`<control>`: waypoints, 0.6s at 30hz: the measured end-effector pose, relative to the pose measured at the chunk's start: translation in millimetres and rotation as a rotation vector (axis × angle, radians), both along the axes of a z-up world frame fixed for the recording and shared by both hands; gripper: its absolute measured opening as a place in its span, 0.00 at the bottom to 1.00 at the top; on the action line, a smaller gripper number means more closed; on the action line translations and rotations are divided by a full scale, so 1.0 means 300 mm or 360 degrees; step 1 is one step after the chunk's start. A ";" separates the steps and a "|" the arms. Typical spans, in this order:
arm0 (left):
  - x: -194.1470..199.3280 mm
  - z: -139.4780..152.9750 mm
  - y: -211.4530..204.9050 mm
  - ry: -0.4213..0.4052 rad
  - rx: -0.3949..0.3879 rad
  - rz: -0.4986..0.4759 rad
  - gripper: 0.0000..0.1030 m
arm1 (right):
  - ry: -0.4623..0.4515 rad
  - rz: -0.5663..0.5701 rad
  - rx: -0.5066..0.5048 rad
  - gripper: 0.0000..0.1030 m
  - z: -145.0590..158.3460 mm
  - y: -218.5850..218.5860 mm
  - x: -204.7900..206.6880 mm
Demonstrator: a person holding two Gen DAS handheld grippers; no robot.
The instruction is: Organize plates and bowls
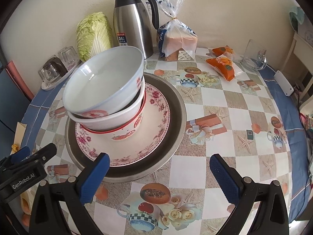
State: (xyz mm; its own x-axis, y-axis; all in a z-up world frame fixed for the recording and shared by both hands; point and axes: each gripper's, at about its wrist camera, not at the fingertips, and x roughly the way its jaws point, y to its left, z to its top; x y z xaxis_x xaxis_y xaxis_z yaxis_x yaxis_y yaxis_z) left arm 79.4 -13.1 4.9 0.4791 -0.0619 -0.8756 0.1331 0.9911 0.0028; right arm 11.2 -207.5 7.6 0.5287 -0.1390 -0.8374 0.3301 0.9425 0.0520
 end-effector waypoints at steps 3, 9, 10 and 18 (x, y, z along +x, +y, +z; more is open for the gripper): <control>0.004 -0.005 0.001 0.0009 -0.0009 -0.0005 0.93 | 0.0008 -0.0004 -0.0002 1.00 -0.004 -0.003 -0.002; 0.008 -0.018 -0.013 0.0033 0.0007 -0.0038 0.93 | 0.0022 0.0008 -0.0011 1.00 -0.010 0.003 0.004; 0.009 -0.019 -0.013 0.0035 0.0009 -0.0040 0.93 | 0.0025 0.0009 -0.0012 1.00 -0.013 0.004 0.006; 0.016 -0.029 -0.010 0.0052 0.0026 -0.0045 0.93 | 0.0048 0.0009 -0.0008 1.00 -0.029 0.002 0.013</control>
